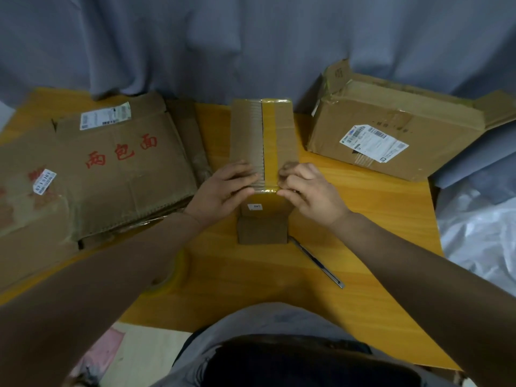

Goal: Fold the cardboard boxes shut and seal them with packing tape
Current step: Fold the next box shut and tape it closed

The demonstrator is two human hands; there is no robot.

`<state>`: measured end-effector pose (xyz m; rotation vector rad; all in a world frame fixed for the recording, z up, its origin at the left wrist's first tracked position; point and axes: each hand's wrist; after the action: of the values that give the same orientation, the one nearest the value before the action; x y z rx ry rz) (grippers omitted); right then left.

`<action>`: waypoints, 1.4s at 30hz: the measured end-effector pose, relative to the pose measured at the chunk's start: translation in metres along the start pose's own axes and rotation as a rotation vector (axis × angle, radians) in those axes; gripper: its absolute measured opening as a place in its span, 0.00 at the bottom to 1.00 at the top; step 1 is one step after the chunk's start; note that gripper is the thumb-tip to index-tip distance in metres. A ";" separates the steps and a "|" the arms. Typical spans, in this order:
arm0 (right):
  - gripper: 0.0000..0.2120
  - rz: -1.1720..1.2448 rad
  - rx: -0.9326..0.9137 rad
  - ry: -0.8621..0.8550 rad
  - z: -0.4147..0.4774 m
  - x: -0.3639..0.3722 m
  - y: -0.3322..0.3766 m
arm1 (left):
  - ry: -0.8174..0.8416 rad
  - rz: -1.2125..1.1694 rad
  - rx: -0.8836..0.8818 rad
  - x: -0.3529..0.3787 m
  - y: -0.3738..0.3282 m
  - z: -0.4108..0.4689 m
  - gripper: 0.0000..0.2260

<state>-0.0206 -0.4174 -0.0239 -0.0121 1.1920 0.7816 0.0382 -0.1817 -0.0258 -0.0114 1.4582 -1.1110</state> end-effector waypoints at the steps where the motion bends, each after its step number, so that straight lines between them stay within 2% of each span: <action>1: 0.12 0.092 0.050 -0.003 0.001 -0.004 0.000 | 0.000 -0.088 -0.110 -0.001 -0.006 -0.002 0.23; 3: 0.11 0.215 0.220 -0.062 0.005 -0.002 0.010 | -0.086 -0.213 -0.417 0.006 -0.021 -0.003 0.27; 5: 0.13 0.244 0.466 -0.193 0.007 0.011 0.028 | -0.168 -0.352 -0.722 0.016 -0.038 0.000 0.32; 7: 0.17 0.335 0.692 -0.277 0.011 0.023 0.043 | -0.208 -0.499 -0.865 0.026 -0.048 0.001 0.28; 10: 0.19 0.412 0.734 -0.275 0.015 0.026 0.048 | -0.209 -0.419 -0.823 0.028 -0.048 0.001 0.20; 14: 0.17 0.459 0.744 -0.232 0.010 0.010 0.043 | -0.108 -0.463 -0.840 0.018 -0.039 -0.004 0.20; 16: 0.19 0.481 0.738 -0.185 0.008 0.009 0.046 | -0.062 -0.409 -0.843 0.017 -0.038 -0.007 0.22; 19: 0.26 0.403 0.652 -0.078 0.005 0.009 0.045 | -0.052 -0.274 -0.796 0.018 -0.041 -0.009 0.24; 22: 0.24 0.343 0.578 0.052 -0.001 -0.008 0.028 | -0.048 -0.288 -0.796 0.007 -0.038 -0.012 0.23; 24: 0.27 0.242 0.503 0.165 -0.012 -0.022 0.018 | 0.043 -0.308 -0.714 -0.005 -0.032 -0.021 0.22; 25: 0.30 0.172 0.460 0.194 -0.016 -0.024 0.015 | 0.099 -0.280 -0.646 -0.008 -0.031 -0.025 0.26; 27: 0.31 0.060 0.363 0.160 -0.020 -0.019 0.016 | 0.116 -0.154 -0.522 -0.009 -0.026 -0.029 0.31; 29: 0.29 -0.015 0.289 0.132 -0.017 -0.013 0.015 | 0.039 -0.041 -0.483 -0.008 -0.023 -0.025 0.31; 31: 0.29 -0.050 0.256 0.158 -0.013 -0.013 0.013 | 0.035 0.042 -0.462 -0.012 -0.022 -0.021 0.31; 34: 0.32 0.038 0.349 0.282 -0.012 -0.022 0.011 | 0.055 -0.024 -0.429 -0.016 -0.028 -0.021 0.33; 36: 0.33 0.135 0.435 0.286 -0.011 -0.026 0.013 | -0.015 -0.121 -0.487 -0.015 -0.037 -0.021 0.32; 38: 0.30 0.278 0.572 0.167 -0.007 -0.028 0.020 | -0.118 -0.192 -0.628 -0.014 -0.049 -0.012 0.29; 40: 0.21 0.350 0.730 -0.002 0.004 -0.031 0.024 | -0.176 -0.265 -0.799 -0.018 -0.055 0.003 0.30; 42: 0.26 0.450 0.899 -0.123 0.017 -0.034 0.025 | -0.128 -0.393 -0.913 -0.024 -0.053 0.018 0.30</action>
<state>-0.0256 -0.4099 0.0207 1.0573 1.3549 0.5557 0.0274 -0.2069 0.0287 -1.0220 1.7714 -0.6345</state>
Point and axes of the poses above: each hand's wrist, its own z-axis towards the middle knuckle, its own x-axis out of the palm, y = z × x, and after that the axes turned 8 degrees about -x, right-handed
